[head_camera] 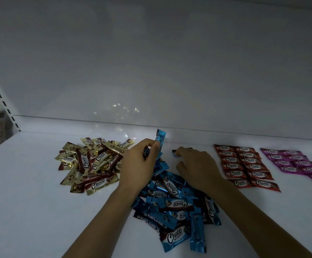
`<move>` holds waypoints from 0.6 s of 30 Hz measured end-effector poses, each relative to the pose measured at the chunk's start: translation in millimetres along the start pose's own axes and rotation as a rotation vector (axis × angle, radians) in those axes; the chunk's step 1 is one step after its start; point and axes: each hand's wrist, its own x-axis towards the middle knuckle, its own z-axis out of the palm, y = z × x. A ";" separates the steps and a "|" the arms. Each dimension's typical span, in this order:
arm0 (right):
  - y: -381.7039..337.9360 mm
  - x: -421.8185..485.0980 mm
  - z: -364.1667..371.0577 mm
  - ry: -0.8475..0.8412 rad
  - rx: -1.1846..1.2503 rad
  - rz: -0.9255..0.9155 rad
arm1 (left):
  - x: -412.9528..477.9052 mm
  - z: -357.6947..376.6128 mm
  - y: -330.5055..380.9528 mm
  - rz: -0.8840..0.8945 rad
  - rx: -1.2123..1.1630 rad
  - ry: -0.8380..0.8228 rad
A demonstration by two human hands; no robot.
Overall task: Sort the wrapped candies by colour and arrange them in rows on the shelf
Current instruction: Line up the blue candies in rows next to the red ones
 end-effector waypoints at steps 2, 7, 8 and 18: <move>4.4 -1.1 -0.8 -0.003 -0.067 0.028 | 0.5 1.0 -0.5 0.012 0.026 -0.020; 20.8 1.8 1.5 0.001 -0.082 0.107 | 1.5 3.5 -3.4 0.043 0.067 -0.042; 22.7 2.8 2.1 -0.008 -0.077 0.113 | 1.2 4.3 -2.9 0.045 0.070 -0.047; 37.2 10.1 10.1 -0.034 0.113 0.158 | 0.0 5.4 4.5 -0.012 -0.027 -0.095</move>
